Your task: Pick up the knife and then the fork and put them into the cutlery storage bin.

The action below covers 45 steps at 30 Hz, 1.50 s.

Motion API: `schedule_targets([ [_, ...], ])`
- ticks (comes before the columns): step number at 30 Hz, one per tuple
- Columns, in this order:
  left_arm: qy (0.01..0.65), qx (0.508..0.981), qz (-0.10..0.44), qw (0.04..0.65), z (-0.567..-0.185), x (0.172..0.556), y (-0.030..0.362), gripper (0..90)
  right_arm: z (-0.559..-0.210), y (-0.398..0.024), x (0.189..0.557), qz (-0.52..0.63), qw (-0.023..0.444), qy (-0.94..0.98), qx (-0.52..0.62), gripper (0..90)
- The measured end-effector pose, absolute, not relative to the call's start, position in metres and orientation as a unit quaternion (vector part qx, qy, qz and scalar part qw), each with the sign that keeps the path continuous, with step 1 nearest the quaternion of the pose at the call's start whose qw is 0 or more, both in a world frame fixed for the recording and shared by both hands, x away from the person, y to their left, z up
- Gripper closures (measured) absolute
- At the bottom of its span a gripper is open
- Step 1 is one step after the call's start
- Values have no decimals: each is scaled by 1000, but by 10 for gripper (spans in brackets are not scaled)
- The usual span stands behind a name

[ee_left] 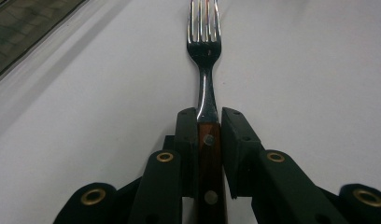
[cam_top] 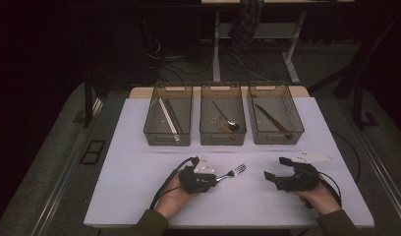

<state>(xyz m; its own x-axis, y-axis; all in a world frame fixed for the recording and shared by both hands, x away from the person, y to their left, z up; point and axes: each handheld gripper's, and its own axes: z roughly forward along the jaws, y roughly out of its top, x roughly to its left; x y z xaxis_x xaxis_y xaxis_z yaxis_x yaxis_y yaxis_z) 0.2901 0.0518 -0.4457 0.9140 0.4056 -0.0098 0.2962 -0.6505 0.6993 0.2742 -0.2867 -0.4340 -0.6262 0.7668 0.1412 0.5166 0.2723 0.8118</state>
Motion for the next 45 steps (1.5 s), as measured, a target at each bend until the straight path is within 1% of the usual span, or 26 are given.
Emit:
schedule_targets([
  [5,202,892,66,398,-436,290,58,768,-426,-288,277,454,118,778,418,164],
  [8,206,885,62,413,-429,289,61,768,-423,-286,279,469,95,778,407,165],
  [16,208,872,53,440,-419,286,61,768,-416,-263,287,470,82,791,384,169],
  [17,206,872,54,441,-419,286,61,768,-414,-260,289,471,80,790,383,181],
  [18,206,871,55,442,-418,285,60,768,-413,-256,290,475,76,790,381,211],
  [22,203,868,54,450,-416,283,59,767,-409,-243,295,489,66,786,372,263],
  [26,201,865,58,456,-414,281,58,767,-406,-234,298,503,61,778,371,350],
  [31,201,862,65,460,-412,280,59,767,-407,-228,304,514,44,772,372,488],
  [37,205,858,71,465,-410,280,61,767,-411,-222,309,523,28,765,374,604],
  [39,206,857,73,467,-409,280,62,767,-411,-221,310,526,27,764,374,630],
  [42,209,854,76,469,-409,281,63,767,-412,-220,310,526,23,764,373,637],
  [45,210,854,76,470,-410,281,64,767,-412,-219,309,527,23,764,373,676],
])
